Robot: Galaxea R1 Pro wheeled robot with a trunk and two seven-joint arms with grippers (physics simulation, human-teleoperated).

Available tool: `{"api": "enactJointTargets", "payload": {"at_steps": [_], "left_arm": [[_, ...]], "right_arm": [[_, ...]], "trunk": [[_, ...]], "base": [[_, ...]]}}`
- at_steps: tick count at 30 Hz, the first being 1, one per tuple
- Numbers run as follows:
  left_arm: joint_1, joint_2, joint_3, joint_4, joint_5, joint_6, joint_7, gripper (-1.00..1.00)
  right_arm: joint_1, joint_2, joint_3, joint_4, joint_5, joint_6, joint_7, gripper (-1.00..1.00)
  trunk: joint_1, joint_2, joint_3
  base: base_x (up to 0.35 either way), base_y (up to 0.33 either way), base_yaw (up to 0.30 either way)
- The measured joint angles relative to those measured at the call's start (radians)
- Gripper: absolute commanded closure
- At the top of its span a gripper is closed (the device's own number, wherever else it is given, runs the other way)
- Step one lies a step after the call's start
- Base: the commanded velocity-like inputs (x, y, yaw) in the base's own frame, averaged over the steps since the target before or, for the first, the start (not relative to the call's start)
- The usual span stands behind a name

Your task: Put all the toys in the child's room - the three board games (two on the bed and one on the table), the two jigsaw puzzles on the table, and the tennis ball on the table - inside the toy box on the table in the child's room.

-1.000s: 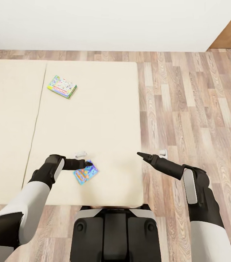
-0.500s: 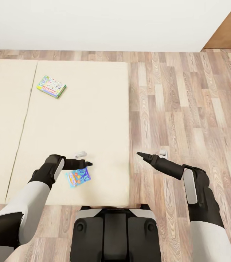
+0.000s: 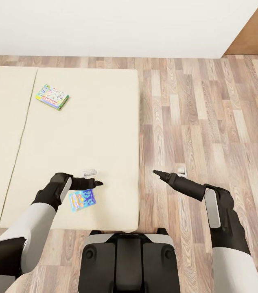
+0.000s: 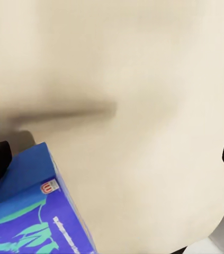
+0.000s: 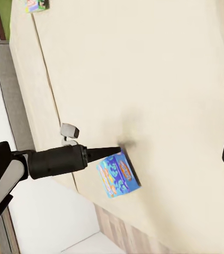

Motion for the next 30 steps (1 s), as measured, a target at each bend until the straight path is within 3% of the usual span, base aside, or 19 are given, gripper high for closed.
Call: {"api": "enactJointTargets", "payload": {"at_steps": [7, 10, 16, 22, 30], "left_arm": [[0.007, 0.035, 0.001, -0.034, -0.014, 0.035, -0.034, -1.0], [0.001, 0.052, 0.003, -0.04, -0.01, 0.051, -0.051, -1.0], [-0.002, 0.018, 0.003, -0.039, -0.006, 0.068, -0.018, -1.0], [-0.002, -0.015, 0.001, -0.038, -0.006, 0.075, 0.016, -1.0], [-0.002, -0.02, 0.0, -0.038, -0.006, 0.077, 0.056, -1.0]], "right_arm": [[0.034, -0.034, -0.034, 0.014, 0.035, -0.036, 0.035, -1.0], [0.051, -0.022, -0.028, 0.019, 0.02, -0.038, 0.052, -1.0], [0.028, 0.012, 0.005, 0.026, 0.011, -0.014, 0.017, -1.0], [0.012, 0.018, 0.011, 0.029, 0.009, -0.008, -0.017, -1.0], [0.008, 0.018, 0.012, 0.034, 0.007, -0.006, -0.048, -1.0]], "trunk": [[0.0, 0.0, 0.0], [0.0, 0.0, 0.0], [0.0, 0.0, 0.0], [0.0, 0.0, 0.0], [0.0, 0.0, 0.0]], "base": [[0.0, 0.0, 0.0], [0.0, 0.0, 0.0], [0.0, 0.0, 0.0], [0.0, 0.0, 0.0], [0.0, 0.0, 0.0]]}}
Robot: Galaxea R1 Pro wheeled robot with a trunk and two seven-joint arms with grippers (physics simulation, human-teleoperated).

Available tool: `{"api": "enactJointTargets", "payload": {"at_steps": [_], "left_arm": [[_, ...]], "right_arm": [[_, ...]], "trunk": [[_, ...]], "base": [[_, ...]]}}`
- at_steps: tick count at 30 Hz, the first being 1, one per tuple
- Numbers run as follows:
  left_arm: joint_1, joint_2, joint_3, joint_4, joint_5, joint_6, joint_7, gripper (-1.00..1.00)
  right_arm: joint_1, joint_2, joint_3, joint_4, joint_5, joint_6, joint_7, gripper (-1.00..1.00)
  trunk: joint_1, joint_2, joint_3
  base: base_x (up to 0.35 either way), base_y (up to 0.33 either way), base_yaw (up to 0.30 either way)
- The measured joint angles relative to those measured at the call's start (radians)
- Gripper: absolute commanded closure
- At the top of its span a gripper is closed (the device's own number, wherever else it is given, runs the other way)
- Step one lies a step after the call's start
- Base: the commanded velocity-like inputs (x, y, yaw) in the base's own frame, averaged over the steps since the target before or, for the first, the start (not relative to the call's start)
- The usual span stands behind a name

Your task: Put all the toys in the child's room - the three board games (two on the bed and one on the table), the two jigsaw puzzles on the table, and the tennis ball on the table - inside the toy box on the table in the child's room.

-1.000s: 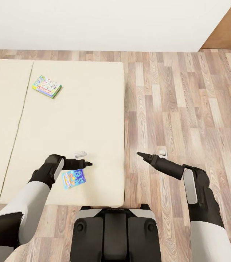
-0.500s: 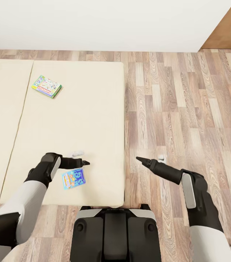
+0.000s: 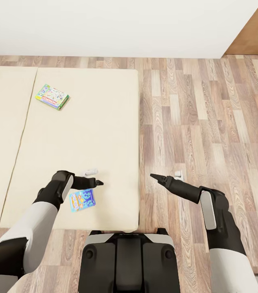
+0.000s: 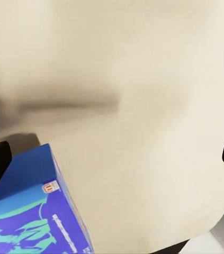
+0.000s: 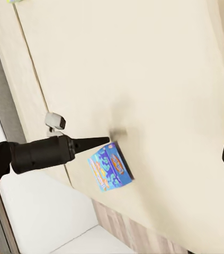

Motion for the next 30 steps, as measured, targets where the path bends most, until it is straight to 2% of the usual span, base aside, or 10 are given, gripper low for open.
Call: {"api": "enactJointTargets", "payload": {"at_steps": [9, 16, 30], "left_arm": [[0.0, 0.002, 0.0, -0.001, 0.0, 0.001, 0.0, -1.0], [0.0, 0.019, 0.0, -0.014, 0.0, 0.004, -0.005, -1.0], [0.001, 0.09, 0.006, -0.052, 0.01, 0.033, -0.015, -1.0]], "right_arm": [[-0.001, -0.001, 0.0, 0.002, 0.0, 0.0, -0.001, -1.0], [-0.001, -0.004, -0.001, 0.011, -0.001, 0.002, 0.0, -1.0], [0.0, -0.008, -0.002, 0.021, -0.002, 0.003, 0.003, -1.0]], "trunk": [[0.0, 0.0, 0.0], [0.0, 0.0, 0.0], [0.0, 0.0, 0.0]], "base": [[0.0, 0.0, 0.0], [0.0, 0.0, 0.0], [0.0, 0.0, 0.0]]}}
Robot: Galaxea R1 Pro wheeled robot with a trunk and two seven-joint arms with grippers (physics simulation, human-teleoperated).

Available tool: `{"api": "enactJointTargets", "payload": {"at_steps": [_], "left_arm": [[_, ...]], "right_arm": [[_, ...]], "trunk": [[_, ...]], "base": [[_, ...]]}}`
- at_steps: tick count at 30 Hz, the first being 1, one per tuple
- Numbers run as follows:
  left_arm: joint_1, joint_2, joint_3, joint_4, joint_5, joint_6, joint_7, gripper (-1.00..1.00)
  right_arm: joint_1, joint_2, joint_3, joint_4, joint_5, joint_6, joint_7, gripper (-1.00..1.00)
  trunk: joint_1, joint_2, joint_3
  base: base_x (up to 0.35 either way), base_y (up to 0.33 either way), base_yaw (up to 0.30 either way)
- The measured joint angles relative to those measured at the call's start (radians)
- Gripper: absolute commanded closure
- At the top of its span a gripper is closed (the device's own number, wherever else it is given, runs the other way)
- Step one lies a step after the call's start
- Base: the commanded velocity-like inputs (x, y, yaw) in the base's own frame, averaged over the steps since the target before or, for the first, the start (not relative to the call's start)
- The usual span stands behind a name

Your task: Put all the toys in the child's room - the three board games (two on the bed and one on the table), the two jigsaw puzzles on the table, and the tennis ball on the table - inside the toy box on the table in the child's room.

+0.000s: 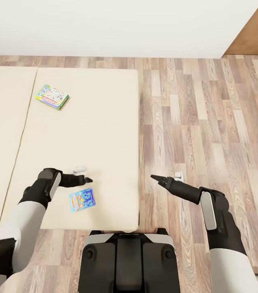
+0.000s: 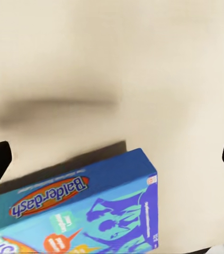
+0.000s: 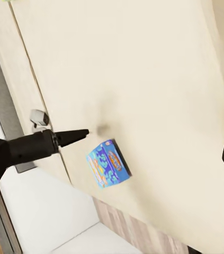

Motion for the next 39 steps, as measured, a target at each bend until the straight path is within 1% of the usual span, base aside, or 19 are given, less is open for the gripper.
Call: {"api": "enactJointTargets", "payload": {"at_steps": [6, 11, 15, 21, 24, 25, 26, 31, 39], "left_arm": [[0.0, 0.028, 0.001, -0.012, 0.003, 0.007, -0.002, -1.0], [0.0, 0.044, 0.002, -0.018, 0.005, 0.017, -0.006, -1.0], [0.0, 0.063, 0.002, -0.025, 0.005, 0.023, -0.054, -1.0], [0.0, 0.096, 0.001, -0.028, 0.0, 0.026, -0.177, -1.0], [0.0, 0.111, 0.0, -0.029, -0.003, 0.027, -0.227, -1.0], [0.0, 0.12, -0.001, -0.03, -0.005, 0.027, -0.249, -1.0], [0.001, 0.12, -0.001, -0.03, -0.004, 0.027, -0.25, -1.0], [0.001, 0.139, -0.002, -0.031, -0.006, 0.027, -0.277, -1.0], [0.002, 0.155, -0.002, -0.031, -0.005, 0.027, -0.29, -1.0]], "right_arm": [[0.001, -0.004, 0.0, 0.005, 0.0, 0.001, 0.002, -1.0], [0.001, -0.007, -0.001, 0.009, -0.001, 0.002, 0.003, -1.0], [0.001, -0.008, -0.003, 0.01, -0.002, 0.003, 0.004, -1.0], [0.001, -0.008, -0.005, 0.01, -0.002, 0.003, 0.004, -1.0], [0.001, -0.009, -0.006, 0.011, -0.001, 0.003, 0.004, -1.0], [0.001, -0.009, -0.006, 0.011, -0.001, 0.003, 0.004, -1.0], [0.001, -0.009, -0.006, 0.011, -0.001, 0.003, 0.003, -1.0], [0.001, -0.009, -0.006, 0.011, -0.001, 0.003, 0.003, -1.0], [0.001, -0.009, -0.006, 0.011, 0.0, 0.003, 0.002, -1.0]], "trunk": [[0.0, 0.0, 0.0], [0.0, 0.0, 0.0], [0.0, 0.0, 0.0], [0.0, 0.0, 0.0], [0.0, 0.0, 0.0], [0.0, 0.0, 0.0], [0.0, 0.0, 0.0], [0.0, 0.0, 0.0], [0.0, 0.0, 0.0]], "base": [[0.0, 0.0, 0.0], [0.0, 0.0, 0.0], [0.0, 0.0, 0.0], [0.0, 0.0, 0.0], [0.0, 0.0, 0.0], [0.0, 0.0, 0.0], [0.0, 0.0, 0.0], [0.0, 0.0, 0.0], [0.0, 0.0, 0.0]]}}
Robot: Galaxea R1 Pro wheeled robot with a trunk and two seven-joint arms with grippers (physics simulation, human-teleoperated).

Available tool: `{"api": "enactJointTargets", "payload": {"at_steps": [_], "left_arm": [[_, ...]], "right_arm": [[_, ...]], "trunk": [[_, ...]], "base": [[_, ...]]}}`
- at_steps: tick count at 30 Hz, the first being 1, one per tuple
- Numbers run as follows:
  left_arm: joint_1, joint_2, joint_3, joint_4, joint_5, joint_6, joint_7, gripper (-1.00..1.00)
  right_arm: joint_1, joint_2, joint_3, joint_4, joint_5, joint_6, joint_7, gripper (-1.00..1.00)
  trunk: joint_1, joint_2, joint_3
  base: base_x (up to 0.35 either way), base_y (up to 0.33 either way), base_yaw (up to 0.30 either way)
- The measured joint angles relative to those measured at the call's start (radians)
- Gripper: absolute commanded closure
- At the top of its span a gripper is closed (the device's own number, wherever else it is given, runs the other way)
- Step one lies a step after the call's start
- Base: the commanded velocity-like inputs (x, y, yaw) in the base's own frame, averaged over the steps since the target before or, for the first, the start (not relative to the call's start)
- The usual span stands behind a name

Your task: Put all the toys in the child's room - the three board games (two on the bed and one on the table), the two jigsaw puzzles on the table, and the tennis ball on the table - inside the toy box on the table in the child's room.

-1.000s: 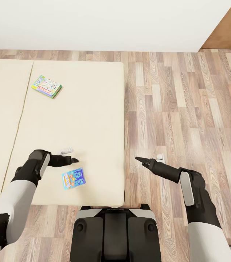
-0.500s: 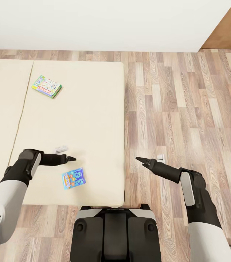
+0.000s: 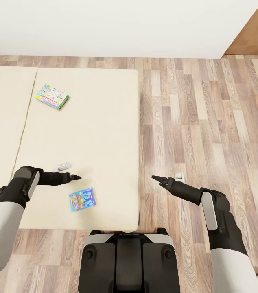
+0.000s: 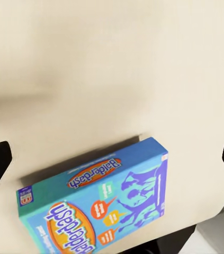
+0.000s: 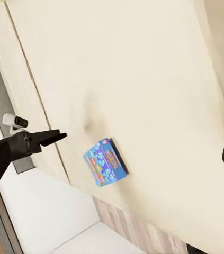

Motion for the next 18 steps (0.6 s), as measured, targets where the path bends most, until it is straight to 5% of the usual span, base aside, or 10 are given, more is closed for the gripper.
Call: {"api": "enactJointTargets", "payload": {"at_steps": [18], "left_arm": [[0.004, 0.033, -0.005, 0.0, 0.0, 0.03, -0.043, -1.0]], "right_arm": [[0.0, 0.0, 0.001, 0.0, 0.001, -0.001, -0.003, -1.0]], "trunk": [[0.0, 0.0, 0.0]], "base": [[0.0, 0.0, 0.0]]}}
